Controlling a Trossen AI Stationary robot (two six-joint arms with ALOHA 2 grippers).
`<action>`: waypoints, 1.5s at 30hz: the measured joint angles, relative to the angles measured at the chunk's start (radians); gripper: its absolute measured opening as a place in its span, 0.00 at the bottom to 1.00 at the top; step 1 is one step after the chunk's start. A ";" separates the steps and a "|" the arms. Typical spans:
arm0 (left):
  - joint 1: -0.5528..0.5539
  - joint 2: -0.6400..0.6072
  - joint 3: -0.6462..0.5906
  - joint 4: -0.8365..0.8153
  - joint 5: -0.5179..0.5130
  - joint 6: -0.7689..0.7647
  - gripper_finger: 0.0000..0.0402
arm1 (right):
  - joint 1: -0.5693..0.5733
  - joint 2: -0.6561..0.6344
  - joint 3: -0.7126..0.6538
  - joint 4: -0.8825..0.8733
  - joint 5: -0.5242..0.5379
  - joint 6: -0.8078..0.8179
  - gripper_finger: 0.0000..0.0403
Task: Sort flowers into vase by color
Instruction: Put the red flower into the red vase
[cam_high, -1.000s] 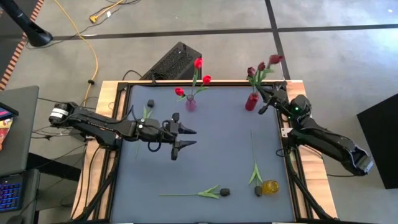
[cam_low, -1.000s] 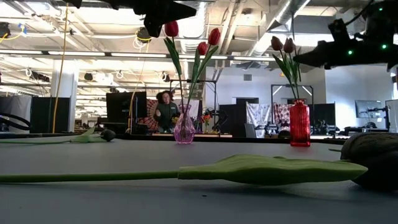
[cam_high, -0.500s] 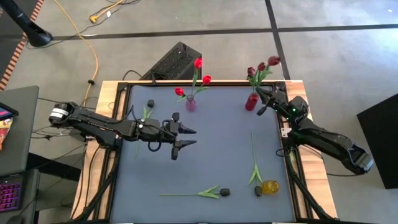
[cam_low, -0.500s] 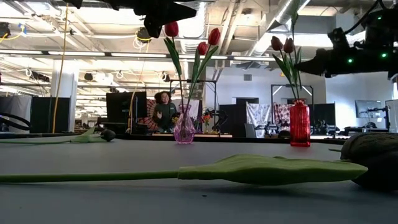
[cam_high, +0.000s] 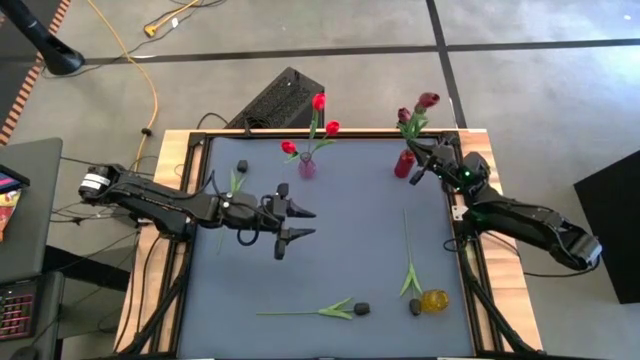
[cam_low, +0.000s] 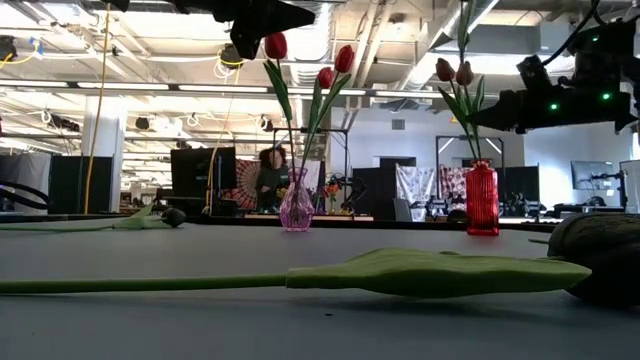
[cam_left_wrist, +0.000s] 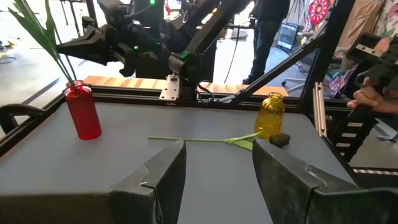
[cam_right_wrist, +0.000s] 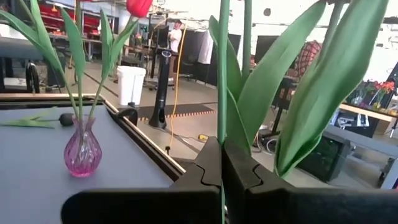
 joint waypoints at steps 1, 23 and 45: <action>0.000 0.000 0.000 0.000 0.000 0.000 0.43 | -0.004 0.005 0.000 0.000 0.000 0.000 0.05; 0.000 0.000 0.000 -0.007 -0.002 -0.012 0.43 | -0.050 0.034 0.000 -0.042 0.000 0.049 0.06; -0.002 0.000 0.000 -0.036 -0.001 -0.035 0.43 | -0.050 0.033 0.000 -0.043 0.000 0.076 0.17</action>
